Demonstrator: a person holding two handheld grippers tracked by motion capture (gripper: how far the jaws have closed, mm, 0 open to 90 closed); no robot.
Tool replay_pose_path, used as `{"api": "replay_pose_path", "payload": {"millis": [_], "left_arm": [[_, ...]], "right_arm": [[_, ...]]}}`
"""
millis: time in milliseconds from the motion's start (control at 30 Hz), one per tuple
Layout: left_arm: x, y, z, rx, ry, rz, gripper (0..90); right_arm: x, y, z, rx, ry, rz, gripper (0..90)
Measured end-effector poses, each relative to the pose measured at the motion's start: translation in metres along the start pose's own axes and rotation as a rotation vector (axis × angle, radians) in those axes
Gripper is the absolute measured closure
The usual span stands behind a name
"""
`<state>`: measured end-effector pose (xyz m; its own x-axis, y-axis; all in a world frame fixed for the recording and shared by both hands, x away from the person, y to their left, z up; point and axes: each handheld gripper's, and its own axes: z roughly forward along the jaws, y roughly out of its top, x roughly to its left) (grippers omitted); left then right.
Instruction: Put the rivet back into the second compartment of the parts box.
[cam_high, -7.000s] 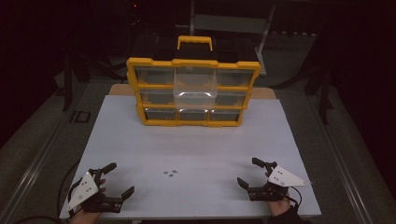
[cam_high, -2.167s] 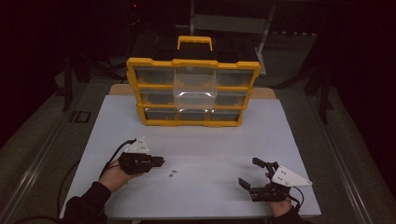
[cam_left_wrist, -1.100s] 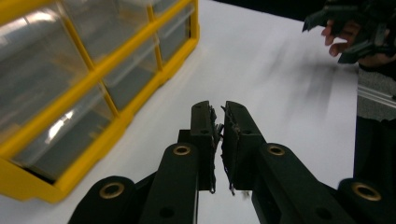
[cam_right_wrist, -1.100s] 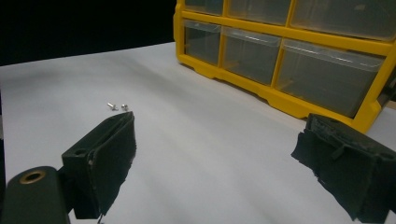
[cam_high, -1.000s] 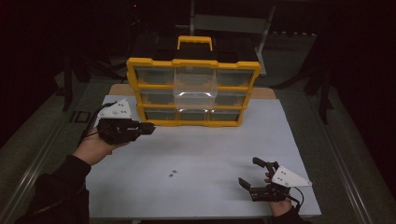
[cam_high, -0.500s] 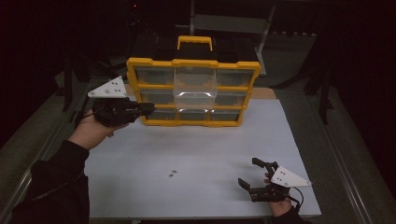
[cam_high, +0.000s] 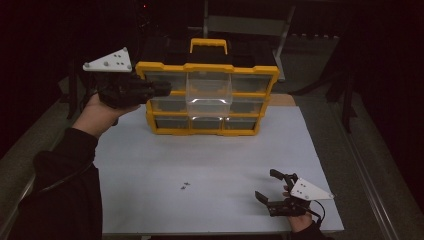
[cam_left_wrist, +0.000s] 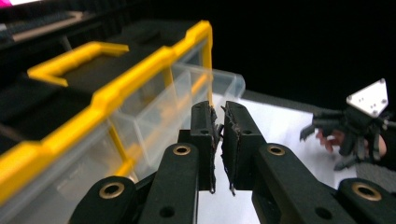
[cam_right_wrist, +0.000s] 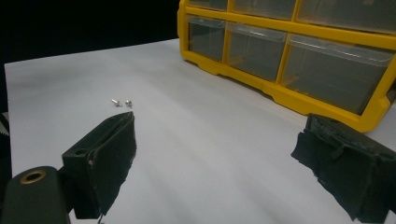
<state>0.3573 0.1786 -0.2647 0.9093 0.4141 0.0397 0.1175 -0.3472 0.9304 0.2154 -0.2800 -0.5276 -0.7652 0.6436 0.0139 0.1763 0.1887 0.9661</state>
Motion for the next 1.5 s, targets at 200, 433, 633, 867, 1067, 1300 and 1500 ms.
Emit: {"api": "replay_pose_path", "payload": {"millis": [200, 433, 633, 867, 1067, 1300, 1500], "left_arm": [[0.004, 0.018, 0.013, -0.028, -0.027, 0.031, 81.4], [0.003, 0.027, 0.040, -0.023, -0.066, 0.043, 81.3], [0.002, 0.029, 0.069, 0.021, -0.064, 0.020, 81.3], [0.001, 0.034, 0.098, 0.100, -0.031, -0.048, 81.2], [0.002, 0.033, 0.113, 0.165, -0.025, -0.076, 81.2], [0.004, 0.033, 0.123, 0.217, 0.001, -0.092, 81.2], [0.003, 0.032, 0.131, 0.281, 0.029, -0.098, 81.1]], "right_arm": [[0.000, 0.000, 0.000, 0.002, 0.006, 0.005, 10.5], [0.000, 0.000, 0.000, 0.000, 0.011, 0.007, 10.5], [-0.001, -0.001, -0.001, 0.000, 0.016, 0.018, 10.5], [-0.001, -0.001, -0.001, -0.001, 0.017, 0.019, 10.5], [-0.001, -0.001, -0.002, -0.003, 0.021, 0.018, 10.5], [-0.002, -0.001, -0.002, -0.001, 0.022, 0.019, 10.5], [-0.001, -0.001, -0.001, 0.000, 0.023, 0.016, 10.5]]}}
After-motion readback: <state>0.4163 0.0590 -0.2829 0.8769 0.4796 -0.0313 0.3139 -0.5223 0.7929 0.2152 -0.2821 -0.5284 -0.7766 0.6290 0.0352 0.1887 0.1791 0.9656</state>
